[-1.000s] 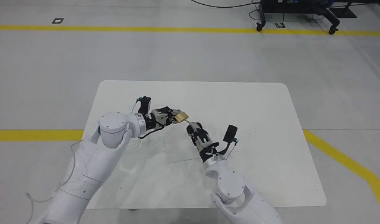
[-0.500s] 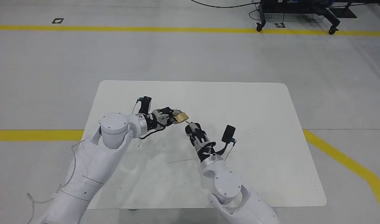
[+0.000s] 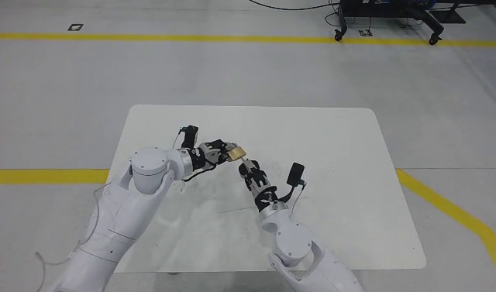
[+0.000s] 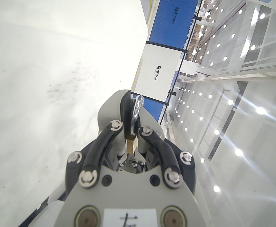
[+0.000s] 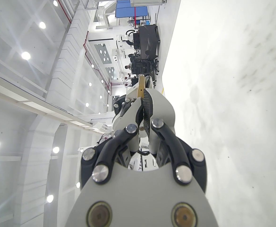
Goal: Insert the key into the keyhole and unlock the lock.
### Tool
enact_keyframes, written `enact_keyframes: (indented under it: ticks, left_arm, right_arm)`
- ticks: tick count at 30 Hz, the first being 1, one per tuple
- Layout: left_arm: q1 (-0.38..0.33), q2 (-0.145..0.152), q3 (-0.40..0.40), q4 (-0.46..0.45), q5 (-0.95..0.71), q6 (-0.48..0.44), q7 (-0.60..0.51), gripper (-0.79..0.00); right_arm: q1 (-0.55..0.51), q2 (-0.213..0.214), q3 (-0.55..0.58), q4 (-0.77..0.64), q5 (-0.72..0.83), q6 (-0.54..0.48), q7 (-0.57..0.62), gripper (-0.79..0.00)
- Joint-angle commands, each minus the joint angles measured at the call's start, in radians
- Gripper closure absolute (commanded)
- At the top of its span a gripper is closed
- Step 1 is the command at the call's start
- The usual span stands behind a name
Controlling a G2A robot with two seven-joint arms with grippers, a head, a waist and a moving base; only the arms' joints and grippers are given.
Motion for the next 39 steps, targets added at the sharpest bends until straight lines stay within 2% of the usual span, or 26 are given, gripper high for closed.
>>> enact_keyframes:
  ticks: [1,13,14,15,16,29,34,39]
  left_arm:
    - [-0.001,0.0,0.0,0.001,0.001,-0.002,-0.003,0.0]
    - [-0.003,-0.001,0.005,0.003,0.013,-0.013,-0.031,0.0]
    - [-0.004,-0.001,0.005,0.003,0.014,-0.013,-0.033,0.0]
    - [-0.004,-0.001,0.005,0.003,0.015,-0.014,-0.035,0.0]
    - [-0.004,-0.001,0.005,0.005,0.018,-0.012,-0.033,0.0]
    - [0.0,-0.004,-0.019,0.023,-0.03,0.02,-0.009,0.0]
    - [0.0,-0.009,-0.036,0.053,-0.141,0.079,-0.038,0.0]
    - [0.0,-0.017,-0.053,0.089,-0.271,0.124,-0.068,0.0]
  right_arm:
    - [0.0,-0.002,0.0,0.002,-0.003,0.001,0.002,0.0]
    - [0.001,-0.013,0.015,0.009,-0.011,0.004,0.005,0.0]
    - [0.001,-0.014,0.017,0.008,-0.01,0.002,0.006,-0.071]
    - [0.001,-0.015,0.02,0.008,-0.008,0.001,0.007,-0.339]
    - [0.001,-0.016,0.023,0.007,-0.005,-0.002,0.008,-0.782]
    - [-0.044,-0.015,0.092,-0.038,0.053,-0.041,0.049,-0.785]
    - [-0.09,-0.006,0.173,-0.118,0.183,-0.125,0.17,-0.785]
    - [-0.136,0.005,0.233,-0.205,0.23,-0.161,0.256,-0.785]
